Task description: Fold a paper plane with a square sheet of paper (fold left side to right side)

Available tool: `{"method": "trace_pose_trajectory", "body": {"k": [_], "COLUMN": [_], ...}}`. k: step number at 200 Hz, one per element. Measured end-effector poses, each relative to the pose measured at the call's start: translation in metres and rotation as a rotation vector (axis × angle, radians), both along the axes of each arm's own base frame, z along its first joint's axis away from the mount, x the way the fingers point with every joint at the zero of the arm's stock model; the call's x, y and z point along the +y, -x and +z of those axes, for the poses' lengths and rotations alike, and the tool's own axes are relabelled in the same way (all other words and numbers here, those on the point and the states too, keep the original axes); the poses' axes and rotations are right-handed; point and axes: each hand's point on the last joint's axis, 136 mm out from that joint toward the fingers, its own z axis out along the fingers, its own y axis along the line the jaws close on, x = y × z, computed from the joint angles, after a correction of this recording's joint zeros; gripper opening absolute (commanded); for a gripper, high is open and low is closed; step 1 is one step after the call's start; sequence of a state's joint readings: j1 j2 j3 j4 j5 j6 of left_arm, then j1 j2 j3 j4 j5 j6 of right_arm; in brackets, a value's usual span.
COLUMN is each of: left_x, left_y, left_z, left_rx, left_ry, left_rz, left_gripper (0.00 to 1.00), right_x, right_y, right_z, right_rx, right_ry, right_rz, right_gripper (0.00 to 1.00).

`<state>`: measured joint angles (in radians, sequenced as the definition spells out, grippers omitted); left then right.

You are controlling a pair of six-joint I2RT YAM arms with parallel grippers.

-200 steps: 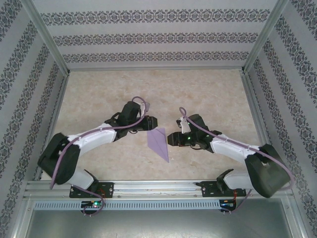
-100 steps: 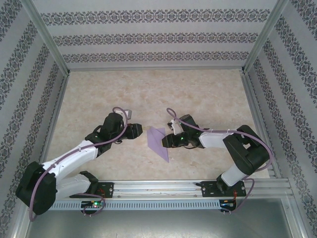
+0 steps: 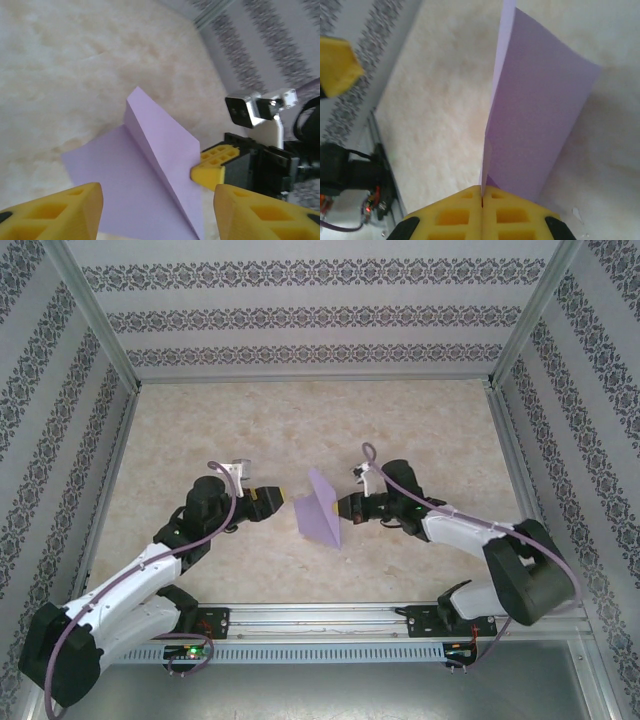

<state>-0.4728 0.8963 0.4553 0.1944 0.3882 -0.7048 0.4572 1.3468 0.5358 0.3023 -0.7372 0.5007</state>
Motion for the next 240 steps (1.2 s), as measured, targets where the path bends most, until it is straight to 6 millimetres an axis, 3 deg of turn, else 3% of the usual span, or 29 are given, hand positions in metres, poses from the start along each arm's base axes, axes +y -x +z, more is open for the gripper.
{"method": "trace_pose_trajectory", "body": {"k": [71,108,154,183,240], "left_x": [-0.045,-0.068,-0.093,-0.106,-0.115], "left_y": [0.009,0.008,0.005,0.007,0.008], "left_z": [0.092,0.111,0.096,0.099,0.098], "left_rx": [-0.156,-0.177,-0.119,-0.115,-0.118], "left_ry": [0.265,0.311,0.325,0.331,0.334], "left_rz": [-0.269,-0.370,-0.443,-0.484,-0.502], "left_gripper": [0.60,0.61,0.61,0.61,0.46], "right_x": [-0.033,-0.034,-0.025,-0.020,-0.014], "right_y": [0.001,0.017,0.032,0.038,0.038], "right_z": [0.105,0.146,0.157,0.157,0.150], "right_rx": [-0.225,-0.314,-0.323,-0.312,-0.284], "right_ry": [-0.302,-0.398,-0.437,-0.442,-0.438], "right_rz": [-0.024,0.018,0.068,0.092,0.105], "right_gripper": [0.00,0.00,0.00,0.00,0.00]}}
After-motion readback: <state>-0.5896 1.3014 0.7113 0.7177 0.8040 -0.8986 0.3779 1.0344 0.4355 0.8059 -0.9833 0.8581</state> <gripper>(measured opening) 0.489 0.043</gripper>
